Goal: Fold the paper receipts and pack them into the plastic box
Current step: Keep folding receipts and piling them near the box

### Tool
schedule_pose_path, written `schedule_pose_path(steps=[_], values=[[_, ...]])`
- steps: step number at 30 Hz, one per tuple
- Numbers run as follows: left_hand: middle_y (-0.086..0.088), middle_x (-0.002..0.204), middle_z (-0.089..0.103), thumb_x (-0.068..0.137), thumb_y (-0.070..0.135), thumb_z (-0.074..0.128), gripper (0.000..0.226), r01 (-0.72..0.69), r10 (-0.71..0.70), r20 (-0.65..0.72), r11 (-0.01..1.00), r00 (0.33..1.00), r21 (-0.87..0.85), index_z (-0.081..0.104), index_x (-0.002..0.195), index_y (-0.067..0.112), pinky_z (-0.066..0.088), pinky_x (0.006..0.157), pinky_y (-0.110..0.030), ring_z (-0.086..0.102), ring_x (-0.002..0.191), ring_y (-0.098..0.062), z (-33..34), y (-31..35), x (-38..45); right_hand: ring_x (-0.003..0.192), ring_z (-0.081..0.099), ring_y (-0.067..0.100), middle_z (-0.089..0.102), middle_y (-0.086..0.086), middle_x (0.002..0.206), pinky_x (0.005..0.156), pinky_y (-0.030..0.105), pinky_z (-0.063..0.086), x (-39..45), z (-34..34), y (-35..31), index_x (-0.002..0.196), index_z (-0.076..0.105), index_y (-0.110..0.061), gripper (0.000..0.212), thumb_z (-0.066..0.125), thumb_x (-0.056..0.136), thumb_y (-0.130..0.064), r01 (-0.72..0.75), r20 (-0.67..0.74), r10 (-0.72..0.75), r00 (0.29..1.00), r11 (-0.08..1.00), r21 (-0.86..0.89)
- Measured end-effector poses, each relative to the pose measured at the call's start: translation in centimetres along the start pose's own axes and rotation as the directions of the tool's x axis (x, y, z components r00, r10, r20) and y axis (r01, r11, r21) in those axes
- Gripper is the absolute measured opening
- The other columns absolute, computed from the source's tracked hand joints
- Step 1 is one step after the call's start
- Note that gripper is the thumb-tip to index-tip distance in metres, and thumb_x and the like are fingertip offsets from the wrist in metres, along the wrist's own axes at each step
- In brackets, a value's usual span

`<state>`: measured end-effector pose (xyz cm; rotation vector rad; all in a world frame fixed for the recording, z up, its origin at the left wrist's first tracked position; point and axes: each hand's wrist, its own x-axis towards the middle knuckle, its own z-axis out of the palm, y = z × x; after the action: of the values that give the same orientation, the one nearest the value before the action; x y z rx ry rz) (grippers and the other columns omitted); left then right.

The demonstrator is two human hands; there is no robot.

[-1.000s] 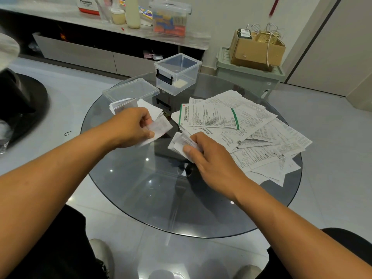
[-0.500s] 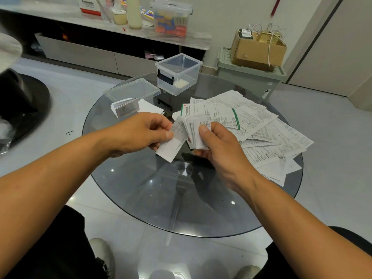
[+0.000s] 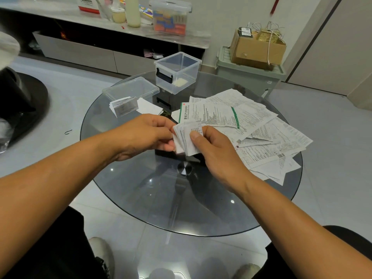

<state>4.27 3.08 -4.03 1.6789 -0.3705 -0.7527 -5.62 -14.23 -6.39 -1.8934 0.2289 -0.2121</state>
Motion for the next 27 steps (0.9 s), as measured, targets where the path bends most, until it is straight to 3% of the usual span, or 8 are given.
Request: schedule_pose_path(steps=[3,6,10,13,15,18,22,27], values=[[-0.018,0.099,0.076,0.1,0.004,0.056,0.019,0.005,-0.002,0.019,0.99,1.0,-0.144,0.072,0.11,0.002,0.062,0.08,-0.025,0.072,0.081,-0.016,0.3,0.3,-0.1,0.092,0.07,0.012,0.075,-0.001,0.102,0.083,0.034,0.059,0.1,0.1,0.2,0.106,0.069,-0.015,0.019,0.056,0.106,-0.029,-0.045,-0.036,0.048,0.998,0.996,0.081],[-0.016,0.102,0.077,0.096,0.002,0.062,0.019,-0.037,0.039,0.02,0.995,0.999,-0.089,0.069,0.114,0.003,0.062,0.08,-0.025,0.073,0.085,-0.018,0.8,0.3,-0.4,0.092,0.071,0.014,0.074,0.004,0.105,0.075,0.029,0.059,0.0,0.1,0.1,0.11,0.066,-0.014,0.014,0.058,0.105,-0.024,-0.045,-0.057,0.054,0.997,0.986,0.16],[-0.007,0.091,0.078,0.098,0.006,0.06,0.018,-0.131,0.163,-0.126,0.963,0.979,0.234,0.062,0.111,0.018,0.061,0.069,-0.031,0.07,0.076,-0.019,-0.5,0.4,-0.5,0.104,0.064,0.008,0.068,-0.011,0.117,0.09,0.034,0.052,-0.1,-1.0,-0.5,0.127,0.059,-0.026,0.023,0.056,0.105,-0.028,0.119,-0.136,-0.145,0.98,0.976,-0.183],[0.007,0.098,0.066,0.094,0.024,0.067,0.017,-0.051,0.43,-0.473,0.779,0.769,0.625,0.059,0.107,0.031,0.052,0.071,-0.036,0.063,0.084,-0.019,-3.9,0.2,0.7,0.109,0.055,0.022,0.065,0.0,0.119,0.09,0.043,0.047,-0.1,-1.6,-0.8,0.132,0.057,-0.021,0.027,0.052,0.106,-0.021,0.258,0.059,-0.293,0.954,0.706,-0.66],[0.002,0.116,0.058,0.09,0.036,0.074,0.038,0.077,0.468,-0.56,0.717,0.684,0.693,0.058,0.123,0.03,0.05,0.082,-0.039,0.059,0.096,-0.021,-6.5,-0.2,1.3,0.106,0.053,0.03,0.063,0.005,0.116,0.088,0.046,0.046,-0.1,-1.1,-0.4,0.132,0.056,-0.019,0.027,0.051,0.105,-0.018,0.269,0.163,-0.232,0.959,0.561,-0.783],[-0.011,0.127,0.059,0.088,0.042,0.075,0.05,0.216,0.32,-0.585,0.714,0.745,0.666,0.06,0.13,0.019,0.048,0.087,-0.042,0.059,0.103,-0.03,-8.7,-1.0,1.9,0.101,0.053,0.028,0.061,0.003,0.113,0.086,0.045,0.046,-0.1,-0.5,0.3,0.127,0.056,-0.021,0.022,0.051,0.105,-0.02,0.252,0.178,-0.181,0.967,0.606,-0.755],[-0.016,0.096,0.068,0.097,0.029,0.066,0.019,0.222,0.229,-0.53,0.723,0.817,0.654,0.07,0.103,0.011,0.042,0.071,-0.036,0.058,0.083,-0.031,-8.6,-1.5,1.6,0.09,0.052,0.023,0.058,0.0,0.098,0.078,0.043,0.046,0.0,-0.7,0.4,0.104,0.056,-0.018,0.008,0.052,0.105,-0.025,0.211,0.133,-0.164,0.977,0.711,-0.671],[-0.007,0.074,0.069,0.093,0.022,0.072,0.009,0.057,0.049,-0.152,0.78,0.987,0.623,0.07,0.086,0.017,0.051,0.066,-0.03,0.063,0.069,-0.019,-6.4,-0.9,-0.1,0.09,0.052,0.01,0.056,-0.004,0.102,0.071,0.021,0.038,-0.3,-0.6,-0.2,0.103,0.055,-0.019,0.014,0.054,0.105,-0.033,0.153,0.106,-0.119,0.987,0.89,-0.429]])
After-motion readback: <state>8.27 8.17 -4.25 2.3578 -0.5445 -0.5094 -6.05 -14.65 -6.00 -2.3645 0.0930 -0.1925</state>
